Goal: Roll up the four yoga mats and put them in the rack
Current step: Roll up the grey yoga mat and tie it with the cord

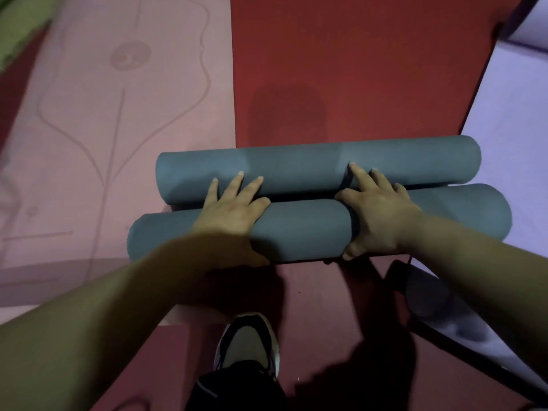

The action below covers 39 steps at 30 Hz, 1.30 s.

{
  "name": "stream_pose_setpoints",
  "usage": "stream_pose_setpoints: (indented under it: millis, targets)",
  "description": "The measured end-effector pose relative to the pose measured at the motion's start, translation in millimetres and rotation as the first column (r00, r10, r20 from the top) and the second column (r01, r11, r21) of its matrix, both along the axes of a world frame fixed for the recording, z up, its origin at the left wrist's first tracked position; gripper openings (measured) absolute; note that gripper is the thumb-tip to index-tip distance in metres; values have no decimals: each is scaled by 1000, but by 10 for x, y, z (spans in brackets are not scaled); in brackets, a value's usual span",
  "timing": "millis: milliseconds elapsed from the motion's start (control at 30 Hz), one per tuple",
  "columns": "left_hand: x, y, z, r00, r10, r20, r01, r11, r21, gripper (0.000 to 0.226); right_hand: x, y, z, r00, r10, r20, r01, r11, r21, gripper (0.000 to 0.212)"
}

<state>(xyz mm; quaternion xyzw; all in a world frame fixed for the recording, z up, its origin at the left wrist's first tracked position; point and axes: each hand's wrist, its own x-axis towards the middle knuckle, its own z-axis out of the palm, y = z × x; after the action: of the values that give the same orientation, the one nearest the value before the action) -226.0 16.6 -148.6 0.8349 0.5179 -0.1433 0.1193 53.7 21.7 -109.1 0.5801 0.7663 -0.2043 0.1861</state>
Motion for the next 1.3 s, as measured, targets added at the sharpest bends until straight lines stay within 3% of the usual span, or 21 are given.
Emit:
stream_pose_setpoints:
  millis: [233,433,667,867,1033,1300]
  targets:
    - [8,-549,-11,996,-74,48,75,997,-11,114,88,-523,31,1000,15,-16,-17,993,-114,120]
    - [42,-585,-4,998,-41,54,45,996,-71,113,115,-687,-113,999,-30,20,32,996,-86,124]
    - [53,-493,5,999,-43,24,45,993,-111,120,124,-706,-207,997,-68,30,66,997,49,130]
    - [62,-540,-17,1000,-25,11,25,998,-51,123,120,-502,-172,998,-68,-7,67,996,-66,145]
    - [158,-614,-27,998,59,8,-59,998,-20,124,111,-344,-109,998,-69,-10,66,983,-171,141]
    - [115,-409,-59,997,62,39,-59,996,-74,122,135,-474,-98,1000,12,20,-11,999,-50,136]
